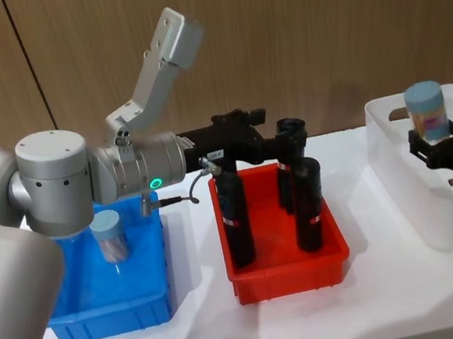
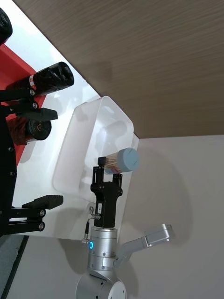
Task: Pick the cotton swabs from the blue box and place them into the white box.
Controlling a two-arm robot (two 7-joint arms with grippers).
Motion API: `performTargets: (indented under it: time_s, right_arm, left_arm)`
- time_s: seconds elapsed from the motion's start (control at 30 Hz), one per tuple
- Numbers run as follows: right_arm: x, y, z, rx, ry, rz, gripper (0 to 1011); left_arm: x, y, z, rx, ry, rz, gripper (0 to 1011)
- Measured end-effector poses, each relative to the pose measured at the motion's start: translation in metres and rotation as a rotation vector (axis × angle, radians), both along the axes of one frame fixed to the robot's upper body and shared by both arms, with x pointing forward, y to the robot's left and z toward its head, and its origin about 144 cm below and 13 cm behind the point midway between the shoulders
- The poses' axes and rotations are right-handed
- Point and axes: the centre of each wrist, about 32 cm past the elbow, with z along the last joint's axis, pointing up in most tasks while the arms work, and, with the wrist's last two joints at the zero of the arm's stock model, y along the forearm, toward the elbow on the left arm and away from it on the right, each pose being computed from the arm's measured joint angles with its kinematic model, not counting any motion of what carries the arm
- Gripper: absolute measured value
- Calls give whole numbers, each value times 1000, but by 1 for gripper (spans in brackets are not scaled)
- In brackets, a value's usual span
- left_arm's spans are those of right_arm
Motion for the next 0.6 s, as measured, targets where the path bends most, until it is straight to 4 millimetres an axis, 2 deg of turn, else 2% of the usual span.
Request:
performTargets:
  time_s: [0.1,0.27,0.37,0.43,0.5,0.6]
  right_arm:
    - [2,-4,-1,-1,6,-16,670]
    - [4,-10,-3,-2,13,-34,756]
    - [5,-12,-5,-1,15,-40,876]
    - [5,-13,-5,0,15,-41,897]
    - [6,-14,-6,1,16,-47,974]
    - [6,-16,-7,4,15,-50,1001]
  left_arm:
    - [0,0,0,0,0,0,1003]
    - [0,0,0,0,0,0,1003]
    - [0,0,0,0,0,0,1003]
    - [0,0,0,0,0,0,1003]
    - [0,0,0,0,0,0,1003]
    - [0,0,0,0,0,0,1003]
